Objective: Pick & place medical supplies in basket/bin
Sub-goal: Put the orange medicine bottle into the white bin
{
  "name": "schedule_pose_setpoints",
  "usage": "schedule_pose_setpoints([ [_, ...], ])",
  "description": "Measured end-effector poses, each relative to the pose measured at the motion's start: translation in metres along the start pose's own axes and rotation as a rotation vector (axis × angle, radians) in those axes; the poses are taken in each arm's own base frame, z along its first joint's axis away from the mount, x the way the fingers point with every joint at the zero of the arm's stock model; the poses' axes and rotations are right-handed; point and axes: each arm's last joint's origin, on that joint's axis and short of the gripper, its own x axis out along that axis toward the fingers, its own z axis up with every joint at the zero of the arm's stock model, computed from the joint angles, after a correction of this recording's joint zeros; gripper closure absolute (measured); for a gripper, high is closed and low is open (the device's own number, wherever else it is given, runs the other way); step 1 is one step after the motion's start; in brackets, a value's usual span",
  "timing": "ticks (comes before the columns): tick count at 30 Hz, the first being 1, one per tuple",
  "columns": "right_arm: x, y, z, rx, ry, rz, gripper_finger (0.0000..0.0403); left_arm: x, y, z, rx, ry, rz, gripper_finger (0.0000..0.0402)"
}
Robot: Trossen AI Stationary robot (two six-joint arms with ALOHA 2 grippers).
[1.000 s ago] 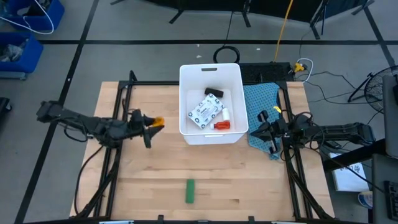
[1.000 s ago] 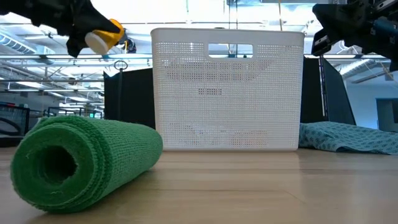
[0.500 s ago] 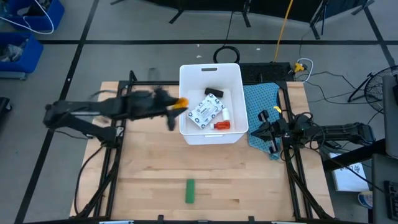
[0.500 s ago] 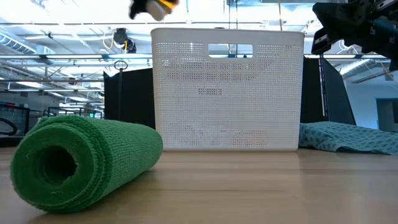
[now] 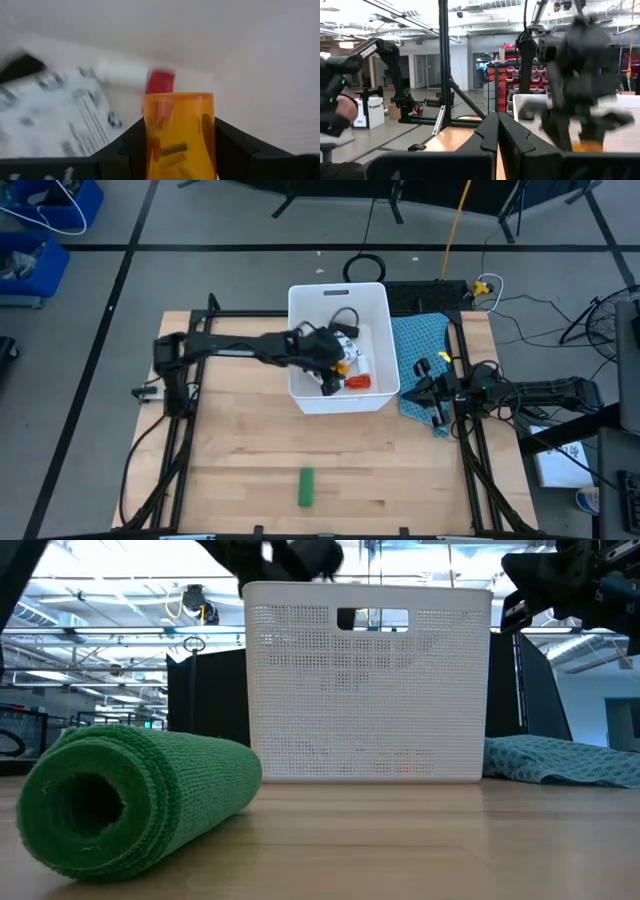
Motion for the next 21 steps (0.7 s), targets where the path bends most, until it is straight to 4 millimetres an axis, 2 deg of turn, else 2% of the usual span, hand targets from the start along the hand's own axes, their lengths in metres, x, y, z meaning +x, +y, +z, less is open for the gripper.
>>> schedule_pose_setpoints([
  [4, 0.000, 0.000, -0.001, 0.002, 0.006, -0.001, 0.0403, 0.030, 0.008, -0.017, -0.035, 0.098, -0.026, 0.0229],
  [8, 0.000, 0.000, 0.000, 0.001, 0.005, 0.000, 0.0403, 0.043, 0.010, -0.027, -0.023, 0.158, -0.025, 0.0229],
  [16, 0.000, 0.000, 0.000, 0.001, 0.003, 0.000, 0.0403, 0.043, 0.012, -0.032, 0.056, 0.204, 0.017, 0.0227],
  [21, 0.000, 0.000, 0.000, 0.001, 0.003, 0.000, 0.0403, 0.042, 0.011, -0.029, 0.059, 0.178, 0.019, 0.0189],
])
